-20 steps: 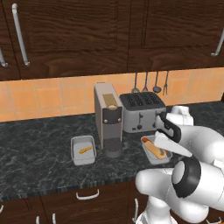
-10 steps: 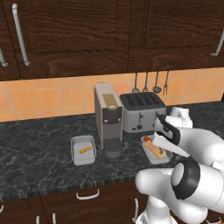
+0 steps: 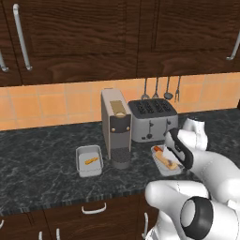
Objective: Take the meat container that has the shrimp and place it on the second highest rack of the freezer. Then take the vegetable container that has the carrot and squash and place it on the highest rack of the freezer.
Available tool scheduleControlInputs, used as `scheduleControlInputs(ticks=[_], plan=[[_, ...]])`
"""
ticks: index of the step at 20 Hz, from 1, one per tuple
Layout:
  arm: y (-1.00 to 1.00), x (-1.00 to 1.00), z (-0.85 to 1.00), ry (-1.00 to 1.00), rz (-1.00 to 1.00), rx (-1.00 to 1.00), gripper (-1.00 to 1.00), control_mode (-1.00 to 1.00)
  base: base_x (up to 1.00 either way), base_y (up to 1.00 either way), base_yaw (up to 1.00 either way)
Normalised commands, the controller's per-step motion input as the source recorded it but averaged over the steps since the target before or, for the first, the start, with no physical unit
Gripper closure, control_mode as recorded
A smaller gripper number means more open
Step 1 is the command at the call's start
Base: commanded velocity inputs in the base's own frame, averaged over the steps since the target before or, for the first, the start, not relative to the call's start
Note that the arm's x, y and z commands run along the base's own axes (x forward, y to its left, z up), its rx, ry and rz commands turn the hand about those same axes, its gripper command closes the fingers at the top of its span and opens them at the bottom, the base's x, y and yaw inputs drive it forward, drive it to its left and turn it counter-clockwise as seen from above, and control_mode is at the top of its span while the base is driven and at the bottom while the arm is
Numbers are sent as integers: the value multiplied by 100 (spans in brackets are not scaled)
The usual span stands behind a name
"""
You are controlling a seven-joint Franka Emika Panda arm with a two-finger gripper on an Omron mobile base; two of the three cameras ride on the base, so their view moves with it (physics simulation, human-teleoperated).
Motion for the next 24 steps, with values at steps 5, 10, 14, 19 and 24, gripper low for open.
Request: scheduleControlInputs(ticks=[5,10,14,19,24], plan=[[14,8,-34,0,0,-3,100,-100,0,0,0],[7,5,-21,0,0,-1,100,-100,0,0,0],[0,-2,-4,0,0,0,100,-100,0,0,0],[7,-54,-37,3,0,-9,100,-100,0,0,0],[5,-94,16,-17,-13,-1,100,-100,0,0,0]])
